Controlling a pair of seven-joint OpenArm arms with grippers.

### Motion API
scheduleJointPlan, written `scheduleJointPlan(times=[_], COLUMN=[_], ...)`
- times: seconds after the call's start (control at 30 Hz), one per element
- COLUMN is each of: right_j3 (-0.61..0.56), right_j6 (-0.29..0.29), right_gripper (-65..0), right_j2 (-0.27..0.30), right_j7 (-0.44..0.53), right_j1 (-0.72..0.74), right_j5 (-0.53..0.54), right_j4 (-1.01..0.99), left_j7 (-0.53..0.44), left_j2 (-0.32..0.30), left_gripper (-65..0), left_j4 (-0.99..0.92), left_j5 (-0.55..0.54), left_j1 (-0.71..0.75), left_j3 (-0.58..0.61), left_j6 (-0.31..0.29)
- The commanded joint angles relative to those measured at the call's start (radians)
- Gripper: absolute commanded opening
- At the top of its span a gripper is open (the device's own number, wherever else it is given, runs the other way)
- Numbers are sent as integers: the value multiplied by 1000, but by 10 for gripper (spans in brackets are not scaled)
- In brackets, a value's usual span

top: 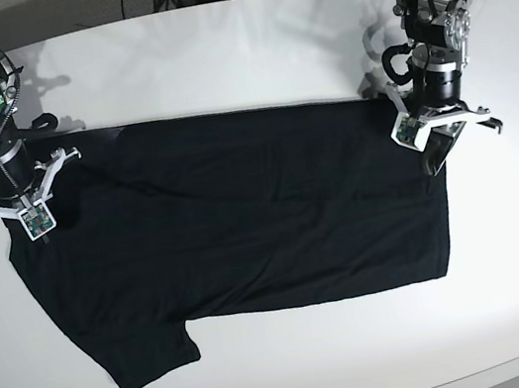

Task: Fold the T-shirt properly
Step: 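Regrasp the shirt's collar edge with both grippers and pull it taut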

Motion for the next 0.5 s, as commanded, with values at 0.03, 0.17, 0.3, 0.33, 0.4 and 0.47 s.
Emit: scheduleJointPlan(times=[0.03,0.17,0.3,0.33,0.4,0.47], right_j3=[10,10,10,10,10,10], right_j6=[36,113,32,9,25,73], right_gripper=[-650,-650,-618,-650,-650,-650], right_j2=[11,9,9,9,7,-4], right_j7=[23,23,-12,-21,-18,-8], right_j1=[11,11,8,8,3,3], right_j5=[-6,-6,-6,-6,-5,25], right_j4=[13,13,13,13,3,-26], left_j7=[-18,-20,-61,-71,-89,-89], left_j2=[-14,-14,-14,-14,-14,-14], left_gripper=[-650,-650,-650,-650,-650,-650], left_j4=[13,13,13,13,13,13], left_j5=[23,40,39,36,0,-69], left_j1=[-11,-16,-19,-20,-31,-56], left_j3=[-9,-9,-9,-9,-9,-9], left_j6=[13,12,2,-31,-121,-215])
